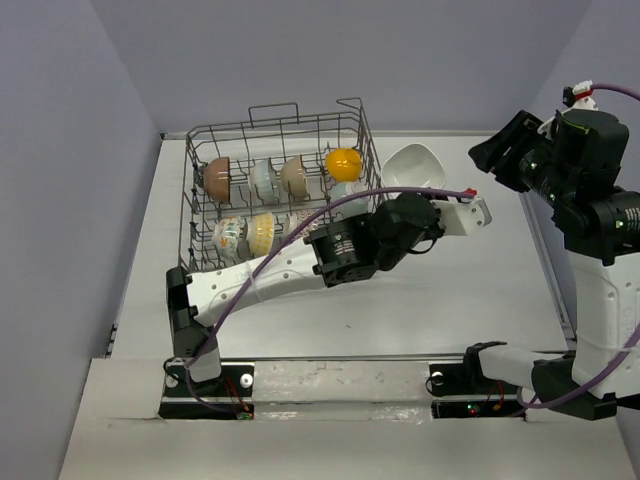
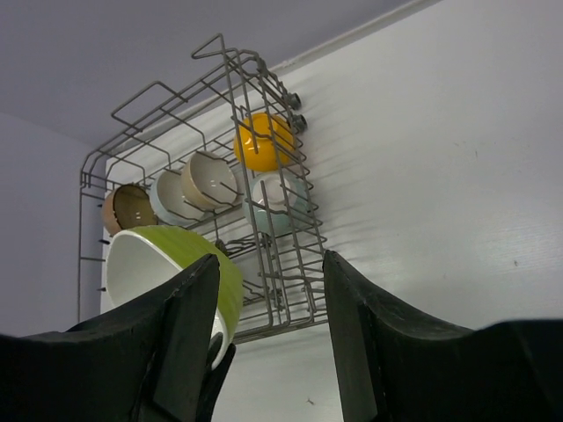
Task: Load the bowls into the dish rack
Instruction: Place the upside down bowl on the dish rack.
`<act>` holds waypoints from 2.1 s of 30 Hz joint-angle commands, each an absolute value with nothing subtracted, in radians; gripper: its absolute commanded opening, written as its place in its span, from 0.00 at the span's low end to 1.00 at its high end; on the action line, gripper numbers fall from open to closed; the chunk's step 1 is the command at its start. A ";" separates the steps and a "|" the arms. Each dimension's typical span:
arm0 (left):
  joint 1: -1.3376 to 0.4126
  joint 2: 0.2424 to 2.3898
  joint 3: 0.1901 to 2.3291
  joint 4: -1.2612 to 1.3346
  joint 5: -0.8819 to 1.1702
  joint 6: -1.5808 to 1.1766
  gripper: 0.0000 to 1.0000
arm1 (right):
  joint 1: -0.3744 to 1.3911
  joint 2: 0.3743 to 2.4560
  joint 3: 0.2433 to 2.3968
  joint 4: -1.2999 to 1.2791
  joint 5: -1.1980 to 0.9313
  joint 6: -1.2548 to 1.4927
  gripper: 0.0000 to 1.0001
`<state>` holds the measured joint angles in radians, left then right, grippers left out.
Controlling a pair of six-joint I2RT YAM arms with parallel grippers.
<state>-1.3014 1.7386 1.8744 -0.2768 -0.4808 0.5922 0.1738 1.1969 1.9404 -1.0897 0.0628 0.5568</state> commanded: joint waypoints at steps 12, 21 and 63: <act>-1.033 1.369 1.637 -0.148 -0.172 0.200 0.00 | 0.178 1.103 1.770 -0.965 0.054 0.565 0.56; -0.858 1.163 1.230 0.226 0.073 -0.181 0.00 | 0.178 1.088 1.591 -0.874 -0.178 0.514 0.56; -0.722 1.469 0.767 1.111 0.054 -0.884 0.00 | 0.178 0.988 1.238 -0.788 -0.255 0.463 0.56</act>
<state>-0.7246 1.4544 0.7269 0.9821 0.0692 -0.8680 0.1734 1.0115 1.2503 -0.8467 -0.2367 0.4831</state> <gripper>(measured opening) 0.130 0.561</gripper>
